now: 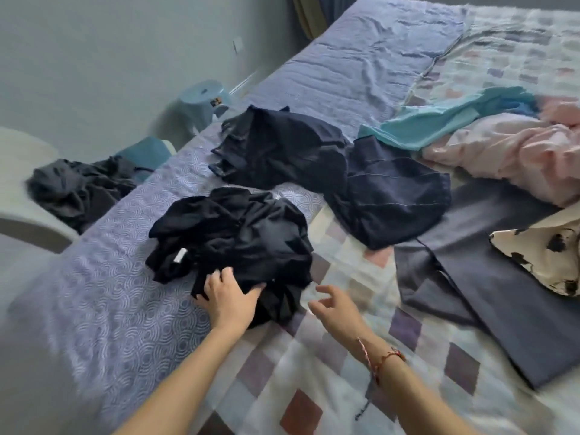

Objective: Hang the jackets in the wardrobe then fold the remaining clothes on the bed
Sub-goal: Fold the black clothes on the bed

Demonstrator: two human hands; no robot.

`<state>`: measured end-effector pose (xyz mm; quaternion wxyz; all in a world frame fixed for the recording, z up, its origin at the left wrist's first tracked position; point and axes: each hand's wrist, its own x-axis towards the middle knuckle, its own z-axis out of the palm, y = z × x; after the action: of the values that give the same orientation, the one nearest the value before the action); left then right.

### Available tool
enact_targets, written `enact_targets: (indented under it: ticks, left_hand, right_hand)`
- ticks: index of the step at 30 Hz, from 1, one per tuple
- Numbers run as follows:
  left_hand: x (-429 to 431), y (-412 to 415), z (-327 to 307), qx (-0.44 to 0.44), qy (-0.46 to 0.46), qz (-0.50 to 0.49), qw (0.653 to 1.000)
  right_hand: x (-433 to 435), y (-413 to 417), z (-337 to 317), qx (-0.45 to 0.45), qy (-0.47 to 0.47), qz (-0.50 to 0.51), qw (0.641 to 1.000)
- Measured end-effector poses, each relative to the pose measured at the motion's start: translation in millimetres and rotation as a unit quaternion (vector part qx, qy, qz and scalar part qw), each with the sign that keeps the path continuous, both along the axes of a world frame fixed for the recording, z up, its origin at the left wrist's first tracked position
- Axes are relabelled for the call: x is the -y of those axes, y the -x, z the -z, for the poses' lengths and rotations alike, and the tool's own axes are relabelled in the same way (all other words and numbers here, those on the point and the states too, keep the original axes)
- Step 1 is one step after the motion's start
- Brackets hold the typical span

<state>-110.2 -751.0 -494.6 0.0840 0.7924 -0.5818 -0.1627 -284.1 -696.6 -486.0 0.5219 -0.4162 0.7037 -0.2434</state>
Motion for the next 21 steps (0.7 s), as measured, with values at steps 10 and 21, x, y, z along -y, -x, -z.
enact_targets:
  ticks: [10, 21]
  left_hand:
    - [-31, 35, -41, -0.314, 0.156, 0.171, 0.921]
    - [-29, 49, -98, -0.431, 0.138, 0.166, 0.876]
  right_hand:
    - [43, -27, -29, 0.248, 0.102, 0.100, 0.958]
    - [3, 27, -60, 0.045, 0.189, 0.088, 0.977]
